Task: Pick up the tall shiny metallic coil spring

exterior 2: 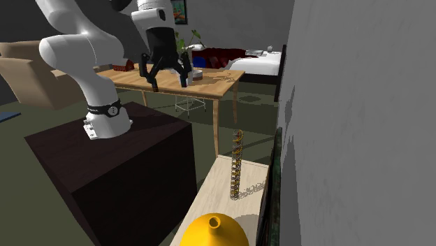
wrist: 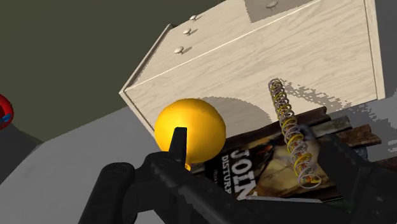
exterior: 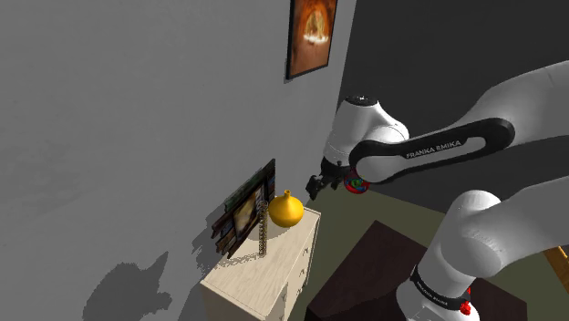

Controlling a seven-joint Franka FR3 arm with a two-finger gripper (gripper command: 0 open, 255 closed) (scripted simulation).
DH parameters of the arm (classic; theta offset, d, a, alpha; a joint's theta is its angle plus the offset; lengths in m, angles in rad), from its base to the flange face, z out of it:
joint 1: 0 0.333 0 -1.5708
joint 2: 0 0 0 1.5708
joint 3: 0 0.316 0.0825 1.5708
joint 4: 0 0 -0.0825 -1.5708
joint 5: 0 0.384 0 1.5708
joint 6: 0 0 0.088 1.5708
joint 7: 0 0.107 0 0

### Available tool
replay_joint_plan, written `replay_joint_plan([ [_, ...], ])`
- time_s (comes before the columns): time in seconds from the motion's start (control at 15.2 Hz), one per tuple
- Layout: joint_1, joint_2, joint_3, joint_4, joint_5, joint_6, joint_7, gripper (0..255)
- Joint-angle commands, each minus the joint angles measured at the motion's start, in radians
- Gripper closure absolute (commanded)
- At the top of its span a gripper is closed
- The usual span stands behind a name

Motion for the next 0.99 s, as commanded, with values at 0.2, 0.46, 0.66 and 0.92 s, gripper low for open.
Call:
replay_joint_plan([
  [0.2, -0.086, 0.192, 0.163, -0.026, -0.077, 0.283, 0.218, 0],
  [0.46, -0.323, 0.381, 0.400, 0.017, -0.321, 0.471, 0.518, 0],
  [0.66, -0.686, 0.548, 0.713, 0.115, -0.783, 0.513, 0.954, 0],
  [0.92, -0.684, 0.895, 0.717, 0.301, -1.394, 0.283, 1.485, 0],
])
